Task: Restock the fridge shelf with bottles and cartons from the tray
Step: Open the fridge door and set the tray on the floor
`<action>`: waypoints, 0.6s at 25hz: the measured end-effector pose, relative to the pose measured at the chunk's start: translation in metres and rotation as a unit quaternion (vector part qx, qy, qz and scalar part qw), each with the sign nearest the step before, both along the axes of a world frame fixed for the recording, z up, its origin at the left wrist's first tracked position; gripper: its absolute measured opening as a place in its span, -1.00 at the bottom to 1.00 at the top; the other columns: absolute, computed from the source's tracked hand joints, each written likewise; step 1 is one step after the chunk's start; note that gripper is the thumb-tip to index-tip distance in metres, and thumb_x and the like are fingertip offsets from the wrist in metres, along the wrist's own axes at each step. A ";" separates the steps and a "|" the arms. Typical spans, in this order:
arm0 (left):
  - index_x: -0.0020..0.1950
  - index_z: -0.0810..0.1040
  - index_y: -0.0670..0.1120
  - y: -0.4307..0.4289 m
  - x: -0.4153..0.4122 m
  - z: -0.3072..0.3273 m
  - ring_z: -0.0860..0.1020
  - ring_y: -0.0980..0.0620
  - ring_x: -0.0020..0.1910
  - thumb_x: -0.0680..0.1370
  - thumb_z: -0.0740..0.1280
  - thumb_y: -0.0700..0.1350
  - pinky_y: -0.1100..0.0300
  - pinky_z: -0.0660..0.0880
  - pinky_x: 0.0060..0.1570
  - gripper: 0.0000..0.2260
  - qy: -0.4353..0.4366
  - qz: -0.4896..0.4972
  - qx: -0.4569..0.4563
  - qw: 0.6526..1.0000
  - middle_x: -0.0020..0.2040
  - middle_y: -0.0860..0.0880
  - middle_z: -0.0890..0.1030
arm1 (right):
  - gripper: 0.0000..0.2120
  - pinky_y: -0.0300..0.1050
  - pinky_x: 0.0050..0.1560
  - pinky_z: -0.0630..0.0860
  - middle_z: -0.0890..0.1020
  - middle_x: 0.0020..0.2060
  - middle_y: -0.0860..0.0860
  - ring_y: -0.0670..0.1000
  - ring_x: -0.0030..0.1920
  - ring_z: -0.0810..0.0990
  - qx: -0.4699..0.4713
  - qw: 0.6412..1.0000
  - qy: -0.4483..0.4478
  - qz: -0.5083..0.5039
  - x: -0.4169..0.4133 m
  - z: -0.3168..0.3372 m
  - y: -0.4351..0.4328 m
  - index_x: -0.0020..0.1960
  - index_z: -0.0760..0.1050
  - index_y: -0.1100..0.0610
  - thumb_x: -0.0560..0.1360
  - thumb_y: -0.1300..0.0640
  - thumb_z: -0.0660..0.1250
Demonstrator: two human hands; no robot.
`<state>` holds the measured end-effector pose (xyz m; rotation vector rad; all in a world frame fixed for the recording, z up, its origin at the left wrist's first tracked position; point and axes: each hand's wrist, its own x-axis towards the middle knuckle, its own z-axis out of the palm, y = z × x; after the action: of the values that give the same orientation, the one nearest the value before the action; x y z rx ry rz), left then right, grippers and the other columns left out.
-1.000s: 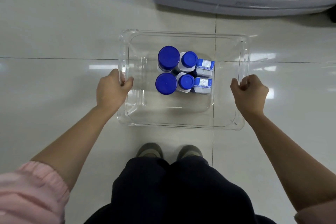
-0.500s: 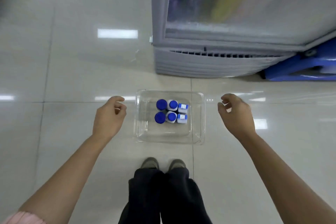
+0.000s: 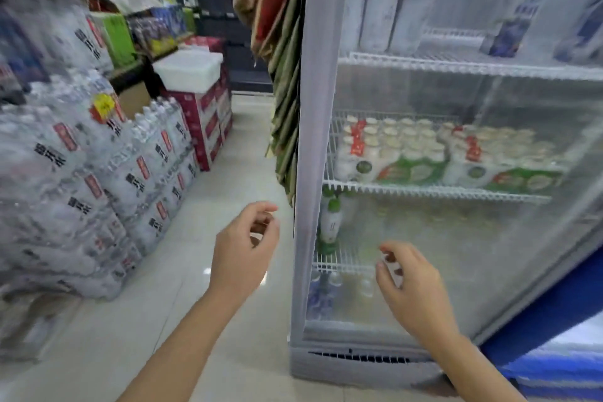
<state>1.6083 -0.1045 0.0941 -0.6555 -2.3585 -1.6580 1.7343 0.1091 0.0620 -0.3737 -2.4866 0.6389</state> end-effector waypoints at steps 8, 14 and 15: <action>0.30 0.38 0.01 0.054 -0.059 0.143 0.42 0.16 0.11 0.46 0.35 0.11 0.25 0.38 0.10 -0.55 0.136 0.008 -0.004 0.991 0.11 0.13 0.44 | -0.60 -0.12 0.23 0.35 0.44 0.25 0.18 0.12 0.24 0.41 0.128 0.959 0.248 -0.050 -0.085 0.161 -0.001 0.29 0.37 0.21 0.48 0.16 0.30; 0.12 0.35 -0.02 0.091 -0.072 0.130 0.52 0.01 -0.02 0.44 0.30 0.25 0.15 0.51 -0.11 -0.56 0.086 0.023 -0.022 0.996 0.00 0.02 0.47 | -0.33 0.32 0.45 -0.15 -0.08 0.54 0.15 0.24 0.52 -0.12 0.221 0.945 0.195 -0.143 -0.142 0.164 0.004 0.54 -0.05 0.00 0.53 -0.22 0.07; 0.09 0.34 -0.01 0.092 -0.076 0.128 0.53 0.02 -0.06 0.43 0.29 0.27 0.16 0.52 -0.15 -0.57 0.094 0.025 -0.019 0.995 -0.04 0.02 0.47 | -0.32 0.35 0.44 -0.17 -0.12 0.54 0.13 0.25 0.52 -0.14 0.230 0.942 0.194 -0.149 -0.148 0.159 0.006 0.55 -0.07 -0.01 0.54 -0.25 0.03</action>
<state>1.5323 -0.0124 0.2218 -0.7193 -2.2599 -1.4656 1.5862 0.1154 0.2214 -0.3874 -2.0560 -0.0058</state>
